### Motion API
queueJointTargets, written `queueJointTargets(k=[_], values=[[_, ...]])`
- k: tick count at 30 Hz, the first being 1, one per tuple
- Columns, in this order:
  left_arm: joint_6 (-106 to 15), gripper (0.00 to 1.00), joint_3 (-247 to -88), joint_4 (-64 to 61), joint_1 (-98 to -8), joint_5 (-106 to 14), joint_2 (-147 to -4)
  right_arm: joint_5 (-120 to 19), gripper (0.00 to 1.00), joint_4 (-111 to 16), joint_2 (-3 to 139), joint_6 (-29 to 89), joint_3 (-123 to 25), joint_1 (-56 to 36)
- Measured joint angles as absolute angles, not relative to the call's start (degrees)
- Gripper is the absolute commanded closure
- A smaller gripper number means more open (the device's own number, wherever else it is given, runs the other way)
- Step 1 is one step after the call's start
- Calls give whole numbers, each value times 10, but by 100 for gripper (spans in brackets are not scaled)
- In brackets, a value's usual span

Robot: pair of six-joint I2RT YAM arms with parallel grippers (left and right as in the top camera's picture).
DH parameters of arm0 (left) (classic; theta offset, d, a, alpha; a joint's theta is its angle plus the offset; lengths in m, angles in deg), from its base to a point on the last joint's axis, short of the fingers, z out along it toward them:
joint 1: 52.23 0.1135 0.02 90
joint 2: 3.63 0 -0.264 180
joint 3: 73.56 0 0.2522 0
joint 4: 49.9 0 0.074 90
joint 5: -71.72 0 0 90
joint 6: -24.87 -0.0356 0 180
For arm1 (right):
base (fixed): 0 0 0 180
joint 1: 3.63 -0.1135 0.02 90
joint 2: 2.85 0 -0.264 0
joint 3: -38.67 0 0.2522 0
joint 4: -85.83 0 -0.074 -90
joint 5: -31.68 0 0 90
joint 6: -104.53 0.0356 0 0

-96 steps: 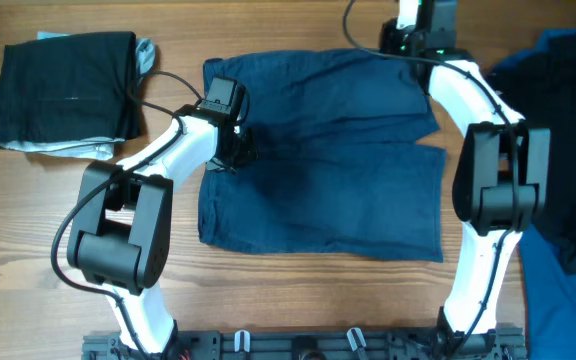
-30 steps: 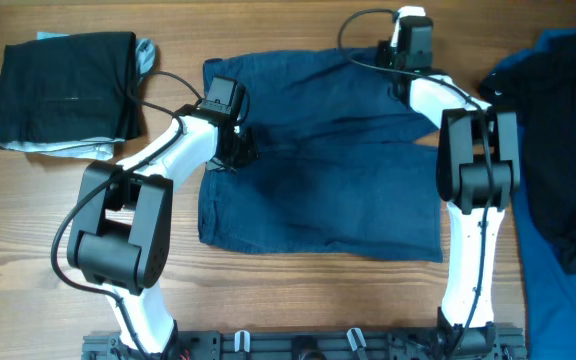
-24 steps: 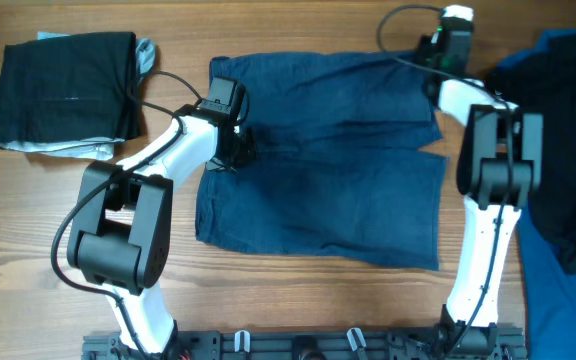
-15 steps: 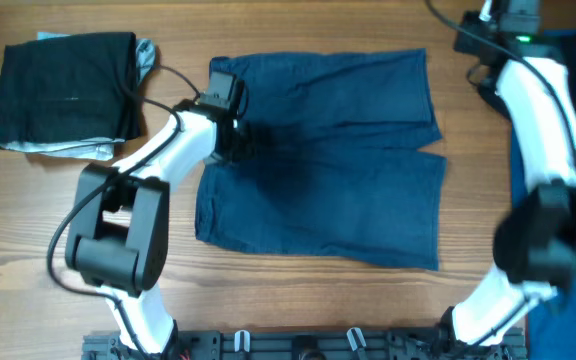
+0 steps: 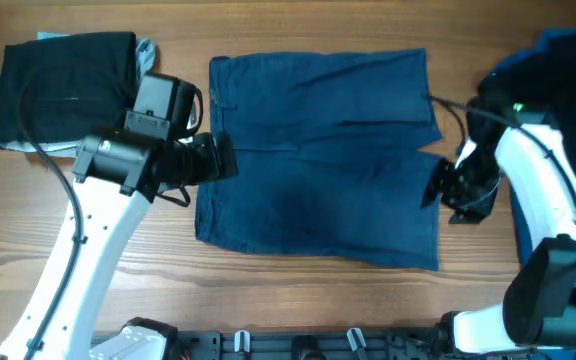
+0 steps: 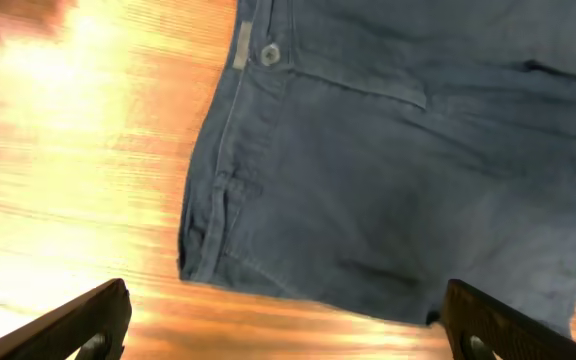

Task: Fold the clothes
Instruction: 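Move left gripper to the shorts' left edge and right gripper to bottom right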

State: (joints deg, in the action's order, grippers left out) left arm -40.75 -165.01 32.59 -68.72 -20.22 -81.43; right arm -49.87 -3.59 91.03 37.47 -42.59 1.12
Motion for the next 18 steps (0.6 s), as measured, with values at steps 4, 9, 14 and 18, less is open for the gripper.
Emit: queueJointTargets(k=[4,9,14,18], values=[[-408,0,-1593,301,-687,-185,-820,-488,44,-49,910,433,-355,11],[-408,0,-1546,281,-687,-181,-826,-471,36,-54,857,496,-287,11],[-408,0,-1545,272,-687,-181,-826,-475,11,-37,671,566,-269,11],[-408,0,-1544,272,-687,-181,-826,-476,17,-67,600,602,-210,11]])
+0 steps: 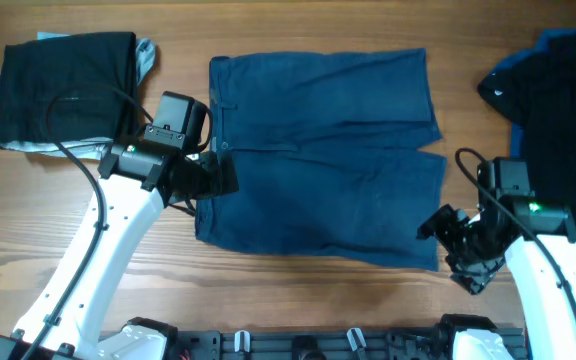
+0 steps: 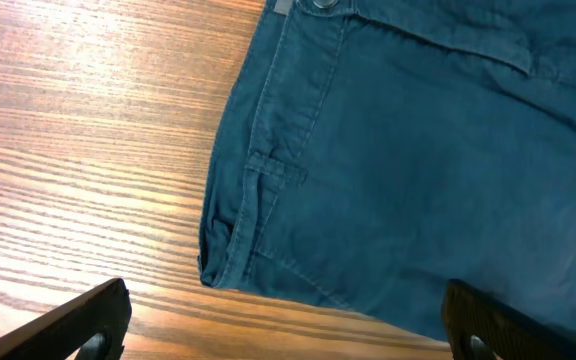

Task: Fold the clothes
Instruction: 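Move left gripper to the shorts' left edge and right gripper to bottom right, then lower both grippers to the shorts' lower edges to grasp the legs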

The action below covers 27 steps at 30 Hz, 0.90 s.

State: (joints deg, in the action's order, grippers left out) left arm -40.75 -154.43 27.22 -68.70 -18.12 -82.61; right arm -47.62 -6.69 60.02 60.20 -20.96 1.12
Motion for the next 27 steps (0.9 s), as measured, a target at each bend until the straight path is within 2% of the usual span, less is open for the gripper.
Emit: queueJointTargets(k=[5,9,11,19,22,26,27], values=[[-407,0,-1544,273,-687,-181,-826,-477,25,-216,620,641,-91,11],[-408,0,-1544,273,-687,-181,-826,-495,33,-275,653,655,-87,11],[-408,0,-1544,272,-687,-181,-826,-498,41,-291,678,659,-87,11],[-408,0,-1544,275,-687,-181,-826,-509,42,-376,703,662,-84,11],[-408,0,-1544,277,-687,-181,-826,-511,42,-399,703,627,-84,11],[-408,0,-1544,277,-687,-181,-826,-522,41,-354,704,601,-89,18],[-408,0,-1544,277,-687,-181,-826,-524,37,-334,704,596,-95,23]])
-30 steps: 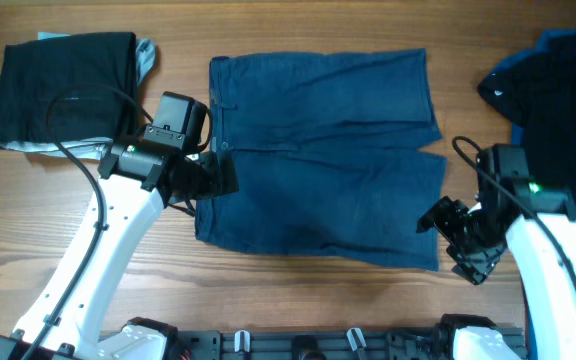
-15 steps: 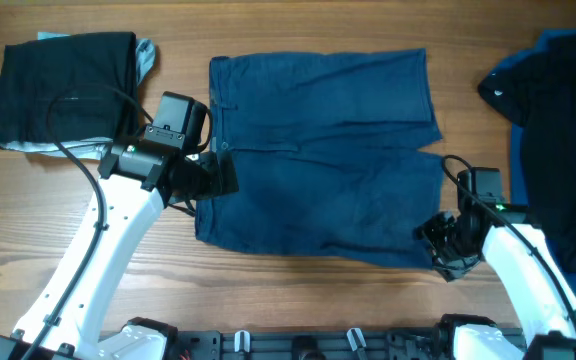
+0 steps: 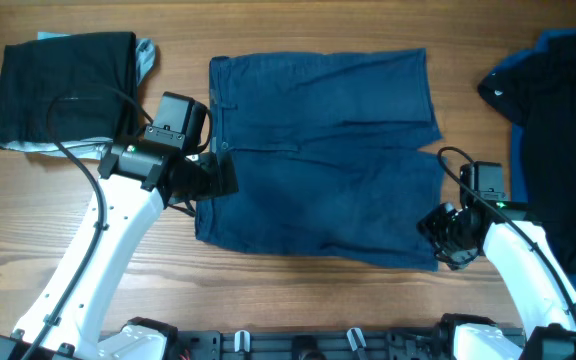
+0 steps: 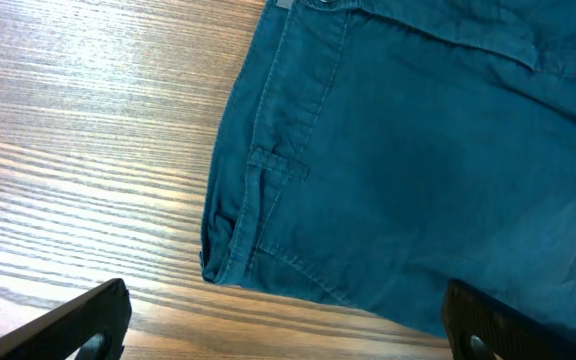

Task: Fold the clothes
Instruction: 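Lower both grippers to the shorts' lower edges to grasp the legs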

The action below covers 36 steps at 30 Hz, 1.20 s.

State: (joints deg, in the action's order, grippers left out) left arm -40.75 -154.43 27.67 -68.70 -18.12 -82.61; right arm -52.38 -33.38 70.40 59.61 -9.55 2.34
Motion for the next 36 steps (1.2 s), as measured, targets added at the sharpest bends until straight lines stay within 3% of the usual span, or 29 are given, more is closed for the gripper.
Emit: queueJointTargets(k=[5,7,15,23,24,28,36], values=[[-408,0,-1544,277,-687,-181,-826,-517,33,-219,706,586,-146,46],[-408,0,-1544,277,-687,-181,-826,-499,38,-232,706,584,-122,46],[-407,0,-1544,276,-687,-181,-826,-470,40,-304,706,584,-53,46],[-404,0,-1544,277,-687,-181,-826,-447,76,-372,702,611,-33,47],[-403,5,-1544,277,-687,-181,-826,-445,83,-381,702,612,-33,47],[-370,12,-1541,301,-687,-213,-826,-444,85,-390,702,607,-29,47],[-300,10,-1368,250,-695,-274,-829,-442,85,-397,702,605,-29,47]])
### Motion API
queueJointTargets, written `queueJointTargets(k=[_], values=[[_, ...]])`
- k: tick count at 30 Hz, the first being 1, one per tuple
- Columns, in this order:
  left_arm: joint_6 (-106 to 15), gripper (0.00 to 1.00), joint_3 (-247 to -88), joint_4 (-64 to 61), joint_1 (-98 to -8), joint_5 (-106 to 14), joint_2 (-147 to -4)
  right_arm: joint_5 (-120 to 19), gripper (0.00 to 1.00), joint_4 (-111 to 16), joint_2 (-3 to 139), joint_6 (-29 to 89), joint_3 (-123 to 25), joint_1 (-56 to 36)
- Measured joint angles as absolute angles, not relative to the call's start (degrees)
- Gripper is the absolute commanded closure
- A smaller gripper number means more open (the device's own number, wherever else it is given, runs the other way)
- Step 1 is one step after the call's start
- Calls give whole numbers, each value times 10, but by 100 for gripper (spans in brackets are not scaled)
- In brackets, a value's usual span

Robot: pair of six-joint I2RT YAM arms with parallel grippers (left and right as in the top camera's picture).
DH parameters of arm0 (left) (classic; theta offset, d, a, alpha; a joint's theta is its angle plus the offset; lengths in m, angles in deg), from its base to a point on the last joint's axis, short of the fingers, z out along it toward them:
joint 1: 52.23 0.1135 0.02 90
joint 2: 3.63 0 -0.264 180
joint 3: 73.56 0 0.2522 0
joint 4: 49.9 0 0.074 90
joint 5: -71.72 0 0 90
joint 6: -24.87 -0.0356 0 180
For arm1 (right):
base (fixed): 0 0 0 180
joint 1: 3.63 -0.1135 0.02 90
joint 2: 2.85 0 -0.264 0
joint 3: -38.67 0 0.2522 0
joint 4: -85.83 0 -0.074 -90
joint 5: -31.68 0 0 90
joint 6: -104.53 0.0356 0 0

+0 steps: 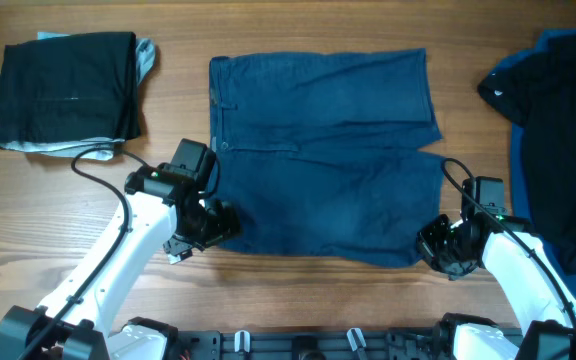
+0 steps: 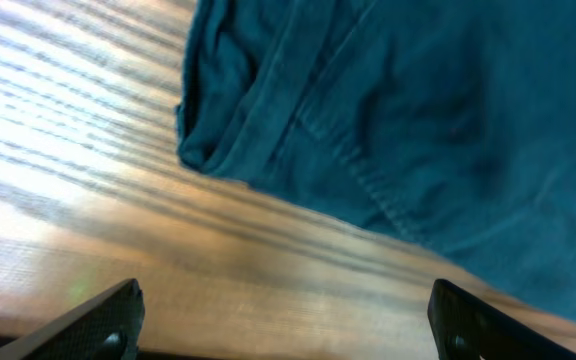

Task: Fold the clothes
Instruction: 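Lower both grippers to the shorts' lower edges to grasp the legs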

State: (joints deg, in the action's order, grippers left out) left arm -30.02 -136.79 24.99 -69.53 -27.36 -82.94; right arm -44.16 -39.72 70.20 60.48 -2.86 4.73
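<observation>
Blue shorts [image 1: 323,150] lie spread flat in the middle of the wooden table [image 1: 88,230], waistband to the left. My left gripper [image 1: 214,224] is at their near left corner. In the left wrist view it [image 2: 288,335] is open and low over bare wood, and the shorts' waistband corner [image 2: 218,130] lies just beyond its fingers [image 2: 108,318]. My right gripper [image 1: 438,250] sits at the shorts' near right corner; its jaws do not show clearly from overhead.
A folded black garment [image 1: 66,90] lies on a grey piece at the far left. A heap of dark blue and black clothes [image 1: 558,120] fills the right edge. A black rail [image 1: 298,345] runs along the table's front edge.
My left gripper has moved from the middle of the shorts' left edge toward me, to their near left corner, and sits lower over the table. The right gripper has shifted slightly at the near right corner.
At first my left gripper stood open beside the waistband and the right one beside the middle of the shorts' right edge. The right gripper was then at the near right corner and stayed there. Now the left is at the near left corner. The shorts lie unchanged.
</observation>
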Motion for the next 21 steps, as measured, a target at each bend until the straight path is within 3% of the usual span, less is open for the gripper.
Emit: queueJointTargets(k=[7,9,21], values=[[-228,21,-1296,156,-695,-267,-829,-437,84,-402,702,603,-27,47],[-210,33,-1276,136,-695,-266,-829,-437,84,-402,702,603,-27,47],[-136,30,-1255,62,-695,-211,-829,-433,80,-404,702,592,-27,47]])
